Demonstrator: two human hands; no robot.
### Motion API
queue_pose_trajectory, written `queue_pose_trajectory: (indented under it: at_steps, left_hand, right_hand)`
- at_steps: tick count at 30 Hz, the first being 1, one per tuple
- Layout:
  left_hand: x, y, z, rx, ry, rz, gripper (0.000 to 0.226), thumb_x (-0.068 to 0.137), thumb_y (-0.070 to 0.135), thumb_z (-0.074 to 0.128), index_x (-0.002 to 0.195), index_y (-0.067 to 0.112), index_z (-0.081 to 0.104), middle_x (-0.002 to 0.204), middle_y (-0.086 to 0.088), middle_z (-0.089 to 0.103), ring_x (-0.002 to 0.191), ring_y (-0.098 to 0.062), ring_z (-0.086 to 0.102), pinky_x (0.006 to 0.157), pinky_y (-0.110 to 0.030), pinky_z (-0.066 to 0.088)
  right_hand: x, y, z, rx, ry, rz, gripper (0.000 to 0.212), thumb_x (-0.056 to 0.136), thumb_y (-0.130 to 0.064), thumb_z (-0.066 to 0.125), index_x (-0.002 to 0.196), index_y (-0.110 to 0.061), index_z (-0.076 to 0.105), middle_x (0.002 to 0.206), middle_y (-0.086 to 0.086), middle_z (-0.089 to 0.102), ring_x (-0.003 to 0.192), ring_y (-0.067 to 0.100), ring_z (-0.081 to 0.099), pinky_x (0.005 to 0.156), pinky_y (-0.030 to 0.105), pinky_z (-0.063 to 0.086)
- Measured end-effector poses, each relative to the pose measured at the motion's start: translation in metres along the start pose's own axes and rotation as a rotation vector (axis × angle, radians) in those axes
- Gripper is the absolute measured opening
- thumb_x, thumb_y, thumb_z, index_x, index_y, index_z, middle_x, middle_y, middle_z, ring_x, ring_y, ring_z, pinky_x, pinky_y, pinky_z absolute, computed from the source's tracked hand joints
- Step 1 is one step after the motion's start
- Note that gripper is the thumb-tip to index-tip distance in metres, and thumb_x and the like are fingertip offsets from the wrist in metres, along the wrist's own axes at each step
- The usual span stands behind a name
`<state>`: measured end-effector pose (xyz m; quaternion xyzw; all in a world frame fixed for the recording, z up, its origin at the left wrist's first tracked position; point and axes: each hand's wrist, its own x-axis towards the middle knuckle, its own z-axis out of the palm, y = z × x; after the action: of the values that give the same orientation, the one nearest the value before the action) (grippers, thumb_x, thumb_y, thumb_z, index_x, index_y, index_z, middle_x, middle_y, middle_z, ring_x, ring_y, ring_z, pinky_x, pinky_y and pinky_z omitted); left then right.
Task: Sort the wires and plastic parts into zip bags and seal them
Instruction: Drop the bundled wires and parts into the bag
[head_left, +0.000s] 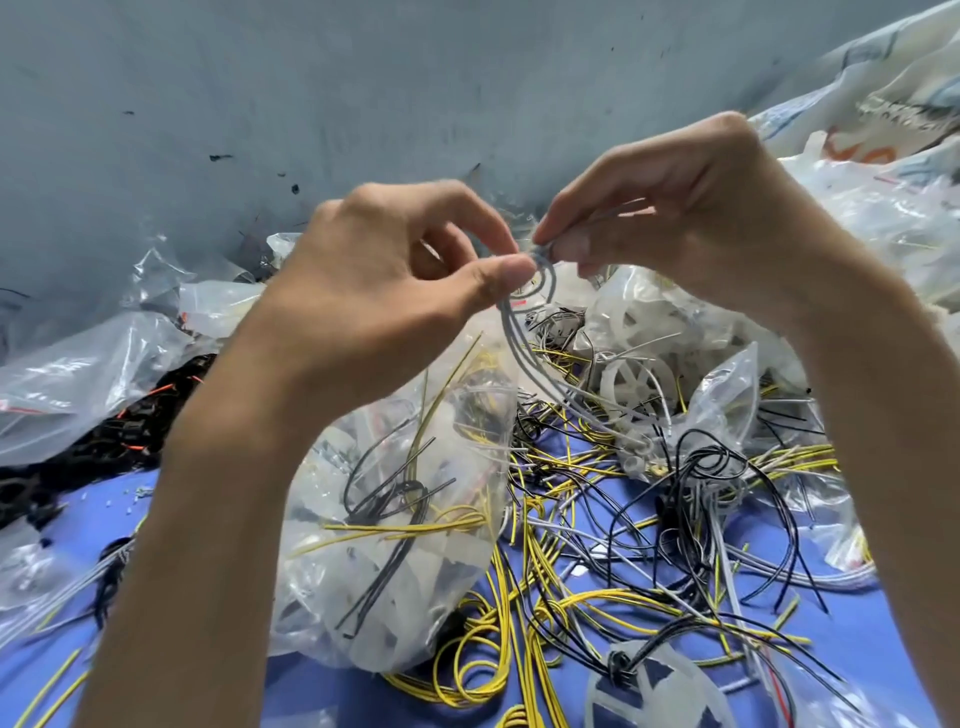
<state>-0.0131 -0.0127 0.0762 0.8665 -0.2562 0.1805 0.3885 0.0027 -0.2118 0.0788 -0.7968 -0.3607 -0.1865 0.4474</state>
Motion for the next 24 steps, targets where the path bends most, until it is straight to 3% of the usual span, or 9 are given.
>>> queue_pose_trajectory:
  at_steps: [7, 10, 13, 15, 17, 19, 21, 24]
  left_hand:
    - [0.0, -0.003, -0.002, -0.102, -0.053, 0.015, 0.015, 0.07, 0.044, 0.065, 0.081, 0.036, 0.071, 0.078, -0.001, 0.071, 0.074, -0.021, 0.067, 0.073, -0.042, 0.055]
    - [0.0, -0.004, -0.003, -0.129, -0.063, 0.007, 0.016, 0.069, 0.049, 0.066, 0.083, 0.041, 0.07, 0.08, 0.001, 0.071, 0.078, -0.025, 0.068, 0.079, -0.047, 0.054]
    - [0.001, -0.006, 0.001, -0.118, -0.018, 0.01, 0.015, 0.072, 0.049, 0.065, 0.082, 0.038, 0.069, 0.075, 0.007, 0.072, 0.073, -0.014, 0.07, 0.072, -0.032, 0.055]
    - [0.002, -0.008, 0.005, -0.117, 0.024, 0.011, 0.015, 0.075, 0.043, 0.065, 0.078, 0.03, 0.07, 0.071, 0.008, 0.072, 0.07, -0.009, 0.07, 0.061, -0.02, 0.05]
    - [0.005, -0.009, 0.01, -0.146, 0.102, -0.001, 0.013, 0.078, 0.037, 0.064, 0.075, 0.025, 0.068, 0.068, 0.007, 0.071, 0.068, -0.009, 0.07, 0.06, -0.017, 0.051]
    - [0.008, -0.011, 0.013, -0.197, 0.239, -0.028, 0.011, 0.08, 0.034, 0.062, 0.074, 0.025, 0.064, 0.064, 0.011, 0.068, 0.066, -0.01, 0.07, 0.068, -0.025, 0.056]
    - [0.011, -0.013, 0.014, -0.238, 0.405, -0.056, 0.009, 0.081, 0.033, 0.06, 0.075, 0.026, 0.061, 0.059, 0.016, 0.064, 0.064, -0.007, 0.069, 0.071, -0.03, 0.057]
    - [0.014, -0.016, 0.011, -0.313, 0.623, -0.085, 0.008, 0.084, 0.029, 0.058, 0.077, 0.026, 0.059, 0.061, 0.013, 0.061, 0.058, -0.004, 0.066, 0.072, -0.033, 0.058]
  right_hand:
    - [0.003, -0.005, 0.009, -0.064, 0.037, -0.014, 0.018, 0.078, -0.006, 0.071, 0.08, -0.025, 0.069, 0.067, 0.007, 0.068, 0.06, 0.001, 0.058, 0.063, 0.016, 0.047]
    - [0.003, -0.006, 0.012, -0.104, 0.052, -0.027, 0.015, 0.079, -0.01, 0.071, 0.083, -0.025, 0.07, 0.071, -0.001, 0.069, 0.063, -0.002, 0.058, 0.065, 0.015, 0.046]
    - [0.003, -0.008, 0.013, -0.173, 0.078, -0.035, 0.015, 0.08, -0.011, 0.07, 0.087, -0.023, 0.071, 0.077, -0.011, 0.069, 0.07, -0.004, 0.062, 0.069, 0.014, 0.047]
    - [0.005, -0.01, 0.017, -0.275, 0.117, -0.069, 0.011, 0.081, -0.011, 0.07, 0.089, -0.019, 0.072, 0.086, -0.005, 0.069, 0.081, 0.002, 0.064, 0.079, 0.025, 0.051]
    - [0.007, -0.012, 0.023, -0.382, 0.261, -0.144, 0.008, 0.082, -0.012, 0.069, 0.089, -0.014, 0.073, 0.098, 0.001, 0.066, 0.094, 0.012, 0.063, 0.087, 0.033, 0.049]
    - [0.008, -0.016, 0.032, -0.395, 0.457, -0.199, 0.008, 0.084, -0.013, 0.066, 0.089, -0.01, 0.072, 0.098, 0.005, 0.064, 0.095, 0.017, 0.061, 0.084, 0.033, 0.049]
    - [0.007, -0.021, 0.042, -0.394, 0.57, -0.254, 0.009, 0.085, -0.012, 0.064, 0.087, -0.007, 0.071, 0.09, 0.005, 0.064, 0.084, 0.018, 0.06, 0.075, 0.03, 0.049]
    - [0.007, -0.025, 0.049, -0.387, 0.573, -0.274, 0.01, 0.083, -0.012, 0.065, 0.081, -0.007, 0.073, 0.072, -0.003, 0.064, 0.061, 0.009, 0.055, 0.062, 0.019, 0.044]
